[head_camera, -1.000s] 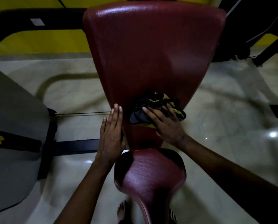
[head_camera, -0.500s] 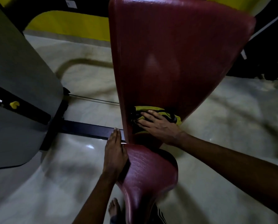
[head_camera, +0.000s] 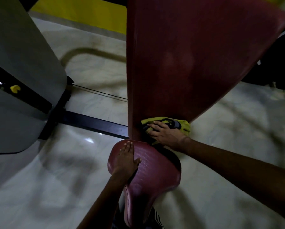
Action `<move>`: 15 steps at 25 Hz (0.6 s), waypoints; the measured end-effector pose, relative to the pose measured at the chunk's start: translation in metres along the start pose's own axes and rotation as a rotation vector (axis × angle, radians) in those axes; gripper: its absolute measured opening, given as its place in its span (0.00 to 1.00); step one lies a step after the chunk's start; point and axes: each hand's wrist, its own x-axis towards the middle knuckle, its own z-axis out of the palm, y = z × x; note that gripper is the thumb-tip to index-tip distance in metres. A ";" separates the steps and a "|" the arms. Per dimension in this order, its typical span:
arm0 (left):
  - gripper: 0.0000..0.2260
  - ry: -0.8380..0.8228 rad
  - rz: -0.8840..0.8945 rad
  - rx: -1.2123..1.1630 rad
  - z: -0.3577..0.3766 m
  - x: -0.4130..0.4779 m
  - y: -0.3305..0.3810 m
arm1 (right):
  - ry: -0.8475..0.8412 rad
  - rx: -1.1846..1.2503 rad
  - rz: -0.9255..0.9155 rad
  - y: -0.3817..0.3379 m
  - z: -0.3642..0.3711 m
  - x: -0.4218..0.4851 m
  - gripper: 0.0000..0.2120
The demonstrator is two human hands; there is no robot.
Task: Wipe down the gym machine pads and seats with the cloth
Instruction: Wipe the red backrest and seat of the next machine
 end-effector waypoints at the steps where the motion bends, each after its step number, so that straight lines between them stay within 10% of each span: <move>1: 0.37 0.016 0.006 -0.008 0.001 0.000 -0.001 | 0.013 -0.027 -0.050 0.001 0.010 -0.003 0.24; 15: 0.37 0.122 -0.027 -0.168 0.012 -0.008 -0.005 | -0.008 -0.099 -0.187 -0.017 0.026 0.046 0.16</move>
